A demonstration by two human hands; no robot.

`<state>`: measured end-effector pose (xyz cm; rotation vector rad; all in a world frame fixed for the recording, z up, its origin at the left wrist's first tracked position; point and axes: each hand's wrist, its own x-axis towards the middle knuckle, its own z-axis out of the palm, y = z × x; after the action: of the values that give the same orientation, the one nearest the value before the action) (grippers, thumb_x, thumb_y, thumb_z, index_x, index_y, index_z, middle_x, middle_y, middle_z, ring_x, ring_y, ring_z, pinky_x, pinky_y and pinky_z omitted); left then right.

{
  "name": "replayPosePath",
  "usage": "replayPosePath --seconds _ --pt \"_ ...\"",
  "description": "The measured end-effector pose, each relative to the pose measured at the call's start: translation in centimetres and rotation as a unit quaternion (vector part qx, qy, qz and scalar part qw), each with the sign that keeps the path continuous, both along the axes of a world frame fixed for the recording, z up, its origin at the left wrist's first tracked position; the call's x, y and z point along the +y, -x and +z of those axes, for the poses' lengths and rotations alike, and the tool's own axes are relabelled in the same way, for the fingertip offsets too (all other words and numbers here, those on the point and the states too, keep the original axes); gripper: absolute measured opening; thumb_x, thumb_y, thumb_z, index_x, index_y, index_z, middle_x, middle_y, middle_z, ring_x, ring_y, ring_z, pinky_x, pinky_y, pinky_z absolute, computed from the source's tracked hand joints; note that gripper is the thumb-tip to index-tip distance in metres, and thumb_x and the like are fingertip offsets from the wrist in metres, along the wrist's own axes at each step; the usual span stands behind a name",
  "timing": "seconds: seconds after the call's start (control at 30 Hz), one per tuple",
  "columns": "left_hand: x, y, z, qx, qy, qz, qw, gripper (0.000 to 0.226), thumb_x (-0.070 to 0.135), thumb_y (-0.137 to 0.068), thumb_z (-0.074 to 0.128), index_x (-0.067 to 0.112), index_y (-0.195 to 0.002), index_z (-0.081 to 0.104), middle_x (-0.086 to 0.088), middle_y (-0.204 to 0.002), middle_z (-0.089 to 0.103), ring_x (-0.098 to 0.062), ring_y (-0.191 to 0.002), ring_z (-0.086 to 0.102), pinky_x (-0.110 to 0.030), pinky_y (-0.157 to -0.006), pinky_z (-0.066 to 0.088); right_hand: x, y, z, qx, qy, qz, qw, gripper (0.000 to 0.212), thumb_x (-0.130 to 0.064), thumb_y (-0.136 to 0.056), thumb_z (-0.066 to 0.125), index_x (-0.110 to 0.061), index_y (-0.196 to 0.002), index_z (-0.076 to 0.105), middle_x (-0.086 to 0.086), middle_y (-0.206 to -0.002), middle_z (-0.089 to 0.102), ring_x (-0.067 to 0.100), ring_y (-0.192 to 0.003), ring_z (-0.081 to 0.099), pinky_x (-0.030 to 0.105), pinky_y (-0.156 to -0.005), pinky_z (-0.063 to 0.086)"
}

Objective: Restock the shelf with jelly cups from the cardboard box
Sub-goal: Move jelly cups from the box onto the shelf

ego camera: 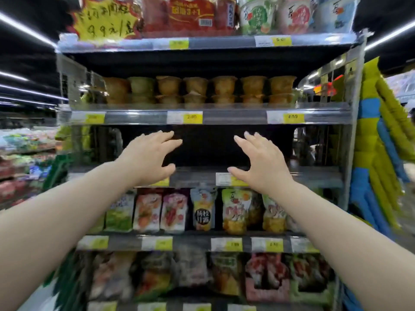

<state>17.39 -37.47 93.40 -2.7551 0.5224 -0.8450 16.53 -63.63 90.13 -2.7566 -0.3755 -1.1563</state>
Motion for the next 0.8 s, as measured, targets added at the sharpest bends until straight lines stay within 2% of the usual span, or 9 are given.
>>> replayPosePath --seconds 0.2,0.4,0.63,0.8 --pt "11.8 8.0 -7.7 0.068 0.052 0.016 0.996 0.067 0.045 -0.091 0.055 0.027 -0.150 0.027 0.001 -0.159 0.020 -0.020 -0.145 0.022 -0.038 -0.116 0.025 11.0 6.4 -7.1 0.081 -0.027 0.043 0.995 0.077 -0.054 -0.088 0.059 -0.029 -0.151 0.023 -0.001 -0.158 0.022 0.019 -0.147 0.015 0.038 -0.119 0.017" --pt "20.8 13.5 -14.6 0.141 0.108 0.063 0.982 0.063 0.044 -0.092 0.053 0.030 -0.149 0.029 0.004 -0.159 0.020 -0.016 -0.145 0.021 -0.034 -0.113 0.026 20.6 9.6 -14.7 0.182 -0.052 0.095 0.977 0.075 -0.056 -0.087 0.059 -0.032 -0.150 0.026 -0.006 -0.157 0.025 0.016 -0.146 0.019 0.040 -0.118 0.020" --pt "27.8 14.0 -23.9 0.220 0.154 0.133 0.954 0.065 0.045 -0.091 0.053 0.028 -0.149 0.029 0.002 -0.159 0.019 -0.018 -0.143 0.025 -0.035 -0.112 0.028 27.8 8.1 -23.4 0.301 -0.038 0.125 0.945 0.071 -0.055 -0.088 0.057 -0.036 -0.149 0.026 -0.008 -0.158 0.022 0.016 -0.146 0.016 0.039 -0.118 0.018" --pt "32.0 11.4 -30.2 0.302 0.172 0.184 0.919 0.066 0.046 -0.090 0.052 0.031 -0.149 0.027 0.001 -0.160 0.017 -0.021 -0.142 0.028 -0.036 -0.112 0.029 31.5 3.9 -29.2 0.372 -0.027 0.125 0.919 0.073 -0.058 -0.087 0.056 -0.037 -0.149 0.025 -0.009 -0.158 0.021 0.016 -0.146 0.016 0.039 -0.117 0.018"
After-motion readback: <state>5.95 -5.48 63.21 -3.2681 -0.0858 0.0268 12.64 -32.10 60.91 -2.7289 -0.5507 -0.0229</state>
